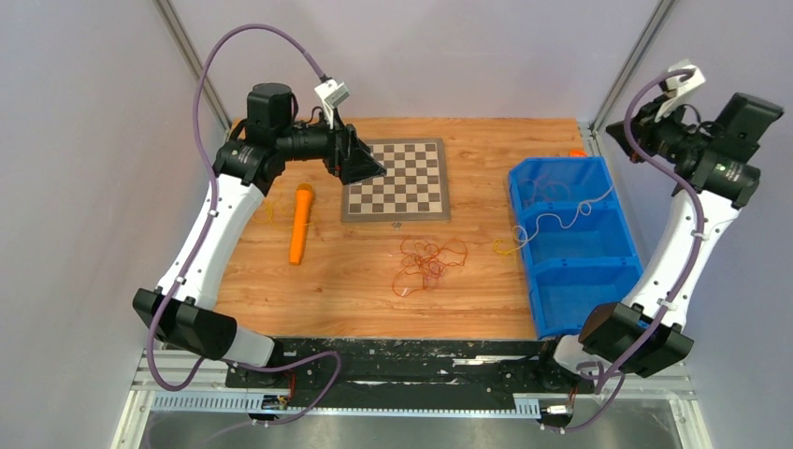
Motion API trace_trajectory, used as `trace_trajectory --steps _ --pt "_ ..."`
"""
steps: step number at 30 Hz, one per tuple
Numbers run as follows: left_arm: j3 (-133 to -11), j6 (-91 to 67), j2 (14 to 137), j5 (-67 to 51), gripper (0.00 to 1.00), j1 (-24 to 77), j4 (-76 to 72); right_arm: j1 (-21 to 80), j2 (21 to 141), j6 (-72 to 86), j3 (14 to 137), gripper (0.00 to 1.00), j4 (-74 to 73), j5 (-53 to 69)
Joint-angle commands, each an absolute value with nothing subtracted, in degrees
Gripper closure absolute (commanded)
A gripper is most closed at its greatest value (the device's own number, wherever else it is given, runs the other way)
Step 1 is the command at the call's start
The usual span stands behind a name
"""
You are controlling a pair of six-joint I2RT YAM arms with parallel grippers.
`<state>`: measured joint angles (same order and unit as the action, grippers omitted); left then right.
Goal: Untangle the cables
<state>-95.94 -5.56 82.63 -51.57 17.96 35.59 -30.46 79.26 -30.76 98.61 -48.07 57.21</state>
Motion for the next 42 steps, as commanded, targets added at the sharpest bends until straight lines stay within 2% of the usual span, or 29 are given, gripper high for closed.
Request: trace_trajectory --steps 1,8,13,19,23,26,29,32,38,42 --pt "-94.07 -2.93 79.41 -49.83 0.00 17.84 35.50 -32.69 80.91 -28.38 112.14 1.00 -47.90 63.39" --pt "-93.33 -3.17 80.04 -48.88 0.00 17.89 35.30 -32.61 84.77 -3.51 124.56 1.00 -29.40 66.10" --pt "-93.26 -4.00 80.64 -49.01 0.00 17.84 34.66 -32.85 85.99 2.56 131.83 1.00 -22.33 60.70" --pt "-93.08 -3.51 80.77 -48.66 0.00 17.84 35.26 -33.13 86.11 2.49 133.25 1.00 -16.75 58.04" --pt "-92.26 -3.26 80.57 -48.22 0.00 17.83 35.58 -32.53 83.49 1.46 122.33 1.00 -23.24 66.47" --pt "-91.14 -2.98 80.11 -48.04 0.00 17.80 35.71 -26.28 80.49 -5.00 111.86 1.00 -34.05 68.62" --pt "-90.94 -2.27 80.37 -47.99 0.00 17.80 36.49 -15.13 76.77 -13.18 103.28 1.00 -42.23 64.51" --pt "-91.82 -1.45 81.08 -47.83 0.00 17.82 38.22 -9.16 74.59 -15.78 95.89 1.00 -44.62 60.58" --pt "-91.24 -1.67 80.89 -48.09 0.00 17.83 37.86 -8.50 75.54 -35.90 83.91 1.00 -55.00 48.71" --pt "-90.96 -1.36 81.02 -48.23 0.00 17.84 38.08 -7.28 77.79 -41.35 79.15 1.00 -58.39 45.46"
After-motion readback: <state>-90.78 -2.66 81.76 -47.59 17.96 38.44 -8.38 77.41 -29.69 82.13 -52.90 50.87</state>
